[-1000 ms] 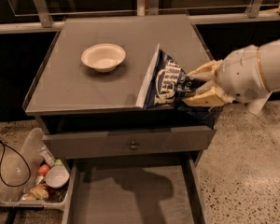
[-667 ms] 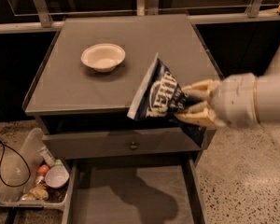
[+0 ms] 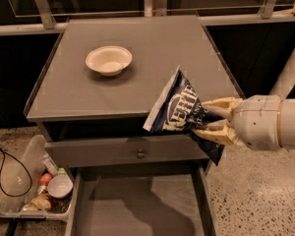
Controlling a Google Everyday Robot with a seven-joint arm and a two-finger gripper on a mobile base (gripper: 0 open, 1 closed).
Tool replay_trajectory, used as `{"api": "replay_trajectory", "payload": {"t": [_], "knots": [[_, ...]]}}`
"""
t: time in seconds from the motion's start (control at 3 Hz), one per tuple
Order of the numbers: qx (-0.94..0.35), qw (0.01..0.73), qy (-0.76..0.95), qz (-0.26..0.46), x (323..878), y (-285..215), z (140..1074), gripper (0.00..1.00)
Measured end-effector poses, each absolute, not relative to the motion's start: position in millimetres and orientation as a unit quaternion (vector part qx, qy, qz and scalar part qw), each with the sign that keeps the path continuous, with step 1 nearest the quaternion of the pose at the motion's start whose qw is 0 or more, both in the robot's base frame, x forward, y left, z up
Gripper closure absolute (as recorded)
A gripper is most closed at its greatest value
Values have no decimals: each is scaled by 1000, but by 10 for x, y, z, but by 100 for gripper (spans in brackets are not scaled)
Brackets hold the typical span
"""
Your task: Place blue chip bag into middle drawer
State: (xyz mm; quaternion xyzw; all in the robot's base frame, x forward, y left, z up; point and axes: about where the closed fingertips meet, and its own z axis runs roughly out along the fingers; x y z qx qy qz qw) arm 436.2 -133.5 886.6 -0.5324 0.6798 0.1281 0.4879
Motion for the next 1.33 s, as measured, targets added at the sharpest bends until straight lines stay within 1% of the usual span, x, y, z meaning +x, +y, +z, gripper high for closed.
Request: {"api": "replay_trajectory", "payload": {"t": [0.33,0.67,1.0,1.33], "knots": [[-544,480,674,141,4367,-1207,8763,100],[-530,469,686,171,4223,-1031,8303,100],[-514,441,712,188,3913,-888,7471,100],[-489,417,739,204,3673,-851,6636,100]]}}
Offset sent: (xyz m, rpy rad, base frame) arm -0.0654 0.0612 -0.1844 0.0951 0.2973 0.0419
